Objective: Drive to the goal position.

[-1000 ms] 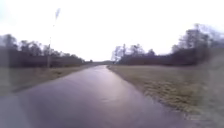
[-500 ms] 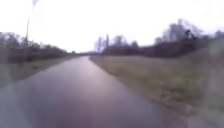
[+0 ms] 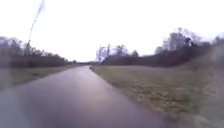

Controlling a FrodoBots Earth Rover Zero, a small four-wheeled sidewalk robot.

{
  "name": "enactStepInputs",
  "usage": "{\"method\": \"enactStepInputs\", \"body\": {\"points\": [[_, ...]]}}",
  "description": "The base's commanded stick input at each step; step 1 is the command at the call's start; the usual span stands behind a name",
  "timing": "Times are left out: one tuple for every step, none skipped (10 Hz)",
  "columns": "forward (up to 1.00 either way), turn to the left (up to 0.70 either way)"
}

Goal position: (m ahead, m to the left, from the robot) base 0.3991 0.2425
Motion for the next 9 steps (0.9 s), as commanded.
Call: {"method": "enactStepInputs", "body": {"points": [[0.35, 0.14], [0.12, 0.05], [0.0, 0.0], [0.0, 0.0], [0.0, 0.0], [0.0, 0.0], [0.0, 0.0], [0.0, 0.0], [0.0, 0.0]]}}
